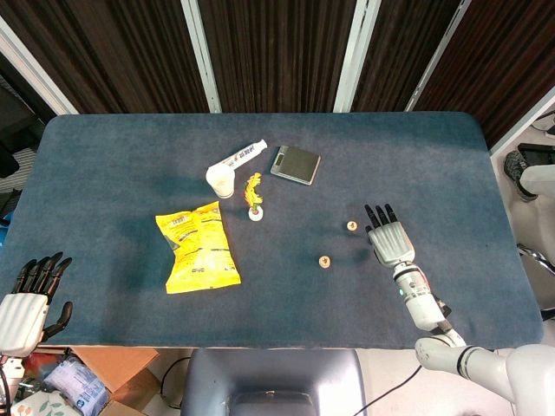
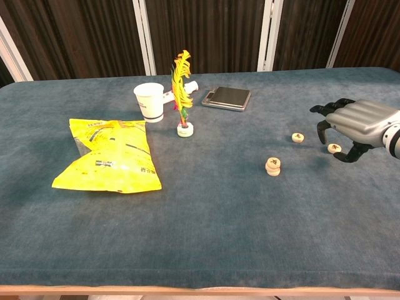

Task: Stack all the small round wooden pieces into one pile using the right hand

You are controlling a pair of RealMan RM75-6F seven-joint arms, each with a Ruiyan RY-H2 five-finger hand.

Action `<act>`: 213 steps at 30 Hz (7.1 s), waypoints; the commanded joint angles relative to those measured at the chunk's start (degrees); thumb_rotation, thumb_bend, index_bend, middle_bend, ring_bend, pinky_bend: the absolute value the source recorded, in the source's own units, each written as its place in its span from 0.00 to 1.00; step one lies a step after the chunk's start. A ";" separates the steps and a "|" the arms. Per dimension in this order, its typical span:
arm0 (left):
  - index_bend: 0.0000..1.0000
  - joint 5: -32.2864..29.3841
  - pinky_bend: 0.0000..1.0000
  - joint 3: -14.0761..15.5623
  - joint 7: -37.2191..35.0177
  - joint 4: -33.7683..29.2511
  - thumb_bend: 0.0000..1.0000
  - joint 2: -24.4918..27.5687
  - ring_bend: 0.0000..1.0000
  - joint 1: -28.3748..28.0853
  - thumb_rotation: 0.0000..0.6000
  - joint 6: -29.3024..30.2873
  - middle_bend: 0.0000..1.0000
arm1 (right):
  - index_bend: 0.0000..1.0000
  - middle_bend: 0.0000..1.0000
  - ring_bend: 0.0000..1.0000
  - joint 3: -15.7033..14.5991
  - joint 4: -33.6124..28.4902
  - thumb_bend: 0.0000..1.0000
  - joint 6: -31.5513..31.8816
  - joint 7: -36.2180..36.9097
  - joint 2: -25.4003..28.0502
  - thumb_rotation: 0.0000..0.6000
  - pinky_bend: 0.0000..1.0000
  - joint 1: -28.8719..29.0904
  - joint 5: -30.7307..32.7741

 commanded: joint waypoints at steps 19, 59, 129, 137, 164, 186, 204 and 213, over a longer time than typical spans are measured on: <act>0.00 -0.68 0.03 -0.22 0.79 -0.12 0.50 -0.21 0.00 -0.16 1.00 -0.46 0.02 | 0.57 0.05 0.00 2.11 4.75 0.48 -2.98 0.93 -1.79 1.00 0.00 -0.26 0.57; 0.00 -1.09 0.03 -0.40 0.39 -0.17 0.50 0.19 0.00 0.02 1.00 -0.23 0.02 | 0.64 0.09 0.00 2.63 -23.70 0.48 2.14 -3.35 5.33 1.00 0.00 0.67 -4.76; 0.00 -1.03 0.03 -0.54 -0.50 -0.22 0.50 0.49 0.00 0.25 1.00 0.07 0.02 | 0.47 0.09 0.00 8.35 6.19 0.48 -6.07 0.25 -6.45 1.00 0.00 7.60 6.09; 0.00 -1.02 0.03 -0.49 -0.75 -0.17 0.50 0.64 0.00 0.28 1.00 0.04 0.02 | 0.48 0.09 0.00 8.08 9.37 0.48 -7.19 -0.87 -8.42 1.00 0.00 8.01 6.83; 0.00 -1.47 0.03 -0.86 -1.06 0.50 0.50 0.38 0.00 -0.59 1.00 -1.18 0.02 | 0.58 0.09 0.00 8.88 12.56 0.48 -8.93 -3.61 -10.36 1.00 0.00 8.29 9.62; 0.00 -1.56 0.03 -0.98 -1.78 1.10 0.50 0.18 0.00 -0.80 1.00 -1.12 0.02 | 0.56 0.09 0.00 9.30 11.29 0.48 -9.16 -3.77 -10.87 1.00 0.00 8.85 10.11; 0.00 -1.41 0.03 -0.91 -1.97 0.99 0.50 0.34 0.00 -0.55 1.00 -0.62 0.02 | 0.72 0.13 0.00 8.55 9.65 0.48 -6.02 0.97 -10.49 1.00 0.04 7.96 5.43; 0.00 -2.07 0.03 -1.45 -2.39 1.93 0.50 -0.17 0.00 -1.32 1.00 -1.62 0.02 | 0.71 0.13 0.00 8.76 -4.99 0.48 0.48 5.09 -2.79 1.00 0.04 4.88 0.86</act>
